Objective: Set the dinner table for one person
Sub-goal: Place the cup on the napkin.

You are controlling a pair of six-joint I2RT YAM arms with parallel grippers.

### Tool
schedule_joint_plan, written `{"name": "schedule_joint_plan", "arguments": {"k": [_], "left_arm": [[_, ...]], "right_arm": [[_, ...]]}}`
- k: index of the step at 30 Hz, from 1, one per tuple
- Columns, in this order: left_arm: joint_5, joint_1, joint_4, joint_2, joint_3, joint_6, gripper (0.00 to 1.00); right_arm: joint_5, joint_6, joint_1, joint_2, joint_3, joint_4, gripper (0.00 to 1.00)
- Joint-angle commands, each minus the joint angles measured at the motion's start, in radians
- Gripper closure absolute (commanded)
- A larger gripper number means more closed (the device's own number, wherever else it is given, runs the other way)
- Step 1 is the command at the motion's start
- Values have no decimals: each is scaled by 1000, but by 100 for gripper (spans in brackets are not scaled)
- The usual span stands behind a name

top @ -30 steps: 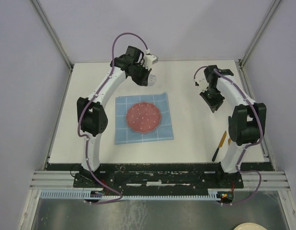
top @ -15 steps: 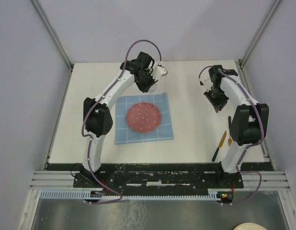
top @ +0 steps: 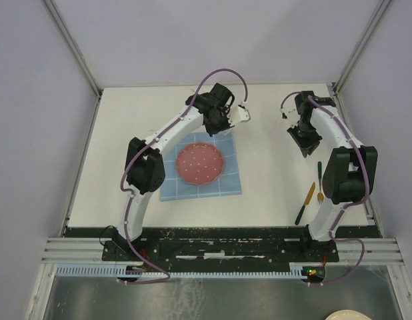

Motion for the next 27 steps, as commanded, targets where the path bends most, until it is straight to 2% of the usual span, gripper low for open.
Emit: {"name": "schedule_joint_plan", "arguments": {"k": [1, 27], "left_arm": [[-30, -14, 75, 6, 2, 71, 97], [-77, -47, 21, 7, -87, 175, 97]], "right_arm": [[9, 11, -15, -62, -9, 16, 70], [-11, 15, -48, -86, -30, 23, 70]]}}
